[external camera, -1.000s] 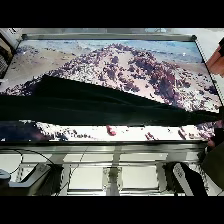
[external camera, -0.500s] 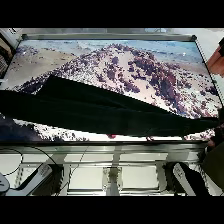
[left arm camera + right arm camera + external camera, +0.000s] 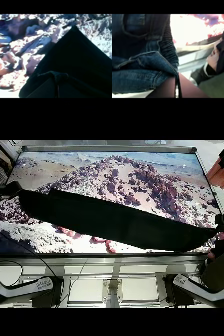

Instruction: Fold the clothes and pants, and hang the long-sleeved shirts on hangers.

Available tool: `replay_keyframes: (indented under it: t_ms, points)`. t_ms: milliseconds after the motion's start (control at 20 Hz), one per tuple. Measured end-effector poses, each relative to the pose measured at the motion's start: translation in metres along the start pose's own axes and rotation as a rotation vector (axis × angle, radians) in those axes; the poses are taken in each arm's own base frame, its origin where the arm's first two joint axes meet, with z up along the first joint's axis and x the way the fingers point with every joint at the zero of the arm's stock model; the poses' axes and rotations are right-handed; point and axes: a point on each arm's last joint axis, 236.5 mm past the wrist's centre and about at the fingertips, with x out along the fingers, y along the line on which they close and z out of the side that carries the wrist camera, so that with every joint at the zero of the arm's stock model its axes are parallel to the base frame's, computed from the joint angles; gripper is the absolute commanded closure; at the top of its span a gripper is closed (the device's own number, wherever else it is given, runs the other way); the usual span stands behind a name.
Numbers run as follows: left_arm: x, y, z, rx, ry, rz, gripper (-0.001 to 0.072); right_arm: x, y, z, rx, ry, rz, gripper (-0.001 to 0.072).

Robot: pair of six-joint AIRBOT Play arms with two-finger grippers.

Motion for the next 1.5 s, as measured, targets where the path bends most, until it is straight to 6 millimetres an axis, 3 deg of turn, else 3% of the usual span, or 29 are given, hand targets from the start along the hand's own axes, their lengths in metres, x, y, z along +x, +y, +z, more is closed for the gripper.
replay_keyframes:
  t_ms: [300,550,1050,1250,1500]
  points:
    - [0.025,-0.019,-0.001,-0.016,0.026,-0.023,0.0682,0.03,-0.022,0.033,0.141,-0.077,0.098,0.0687]
    - [0.026,-0.043,0.013,-0.027,-0.02,-0.067,0.0682,0.039,-0.036,0.051,0.168,-0.136,0.084,0.0687]
    - [0.021,-0.063,0.034,-0.034,-0.086,-0.098,0.0682,0.059,-0.042,0.059,0.181,-0.119,0.086,0.0686]
    - [0.03,-0.058,0.029,-0.039,-0.066,-0.077,0.0682,0.062,-0.042,0.059,0.182,-0.111,0.089,0.0687]
    - [0.035,-0.018,0.016,-0.019,-0.014,0.09,0.0682,0.063,-0.036,0.06,0.184,-0.108,0.113,0.0687]
